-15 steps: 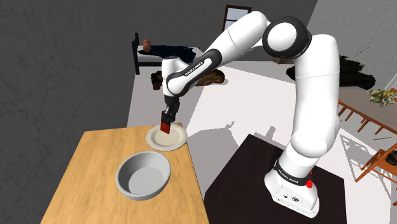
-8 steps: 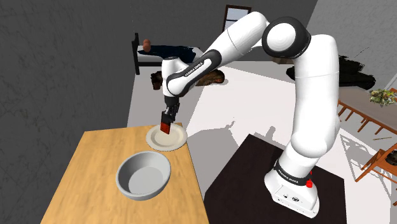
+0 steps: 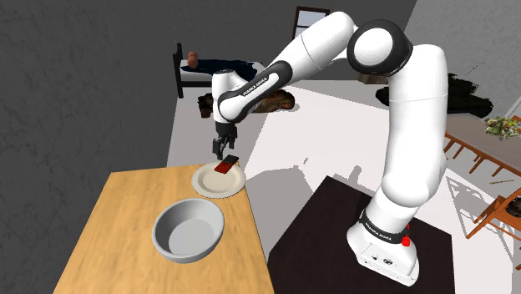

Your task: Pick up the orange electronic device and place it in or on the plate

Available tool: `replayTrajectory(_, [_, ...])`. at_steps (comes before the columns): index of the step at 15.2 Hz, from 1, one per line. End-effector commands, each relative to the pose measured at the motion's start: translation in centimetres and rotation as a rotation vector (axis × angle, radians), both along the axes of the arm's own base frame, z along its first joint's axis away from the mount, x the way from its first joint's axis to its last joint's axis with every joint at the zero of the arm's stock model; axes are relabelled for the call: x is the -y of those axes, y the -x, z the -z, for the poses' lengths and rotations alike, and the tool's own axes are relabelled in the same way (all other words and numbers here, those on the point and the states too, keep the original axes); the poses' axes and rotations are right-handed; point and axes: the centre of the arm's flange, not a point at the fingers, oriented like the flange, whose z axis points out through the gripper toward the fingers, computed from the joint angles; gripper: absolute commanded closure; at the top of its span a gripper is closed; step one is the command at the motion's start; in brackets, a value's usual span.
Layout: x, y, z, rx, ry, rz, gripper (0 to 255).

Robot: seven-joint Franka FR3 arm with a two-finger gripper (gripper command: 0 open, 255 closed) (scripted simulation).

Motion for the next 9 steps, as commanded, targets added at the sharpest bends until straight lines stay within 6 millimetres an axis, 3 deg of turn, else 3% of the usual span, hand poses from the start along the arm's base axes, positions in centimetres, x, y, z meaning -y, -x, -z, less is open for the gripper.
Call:
replayTrajectory(1, [0.0,0.0,-2.4,-0.001,0.000,0.000,0])
replayTrajectory(2, [0.0,0.0,-3.4,-0.001,0.000,0.000,0])
replayTrajectory(9, [0.0,0.0,-3.4,-0.001,0.000,0.000,0])
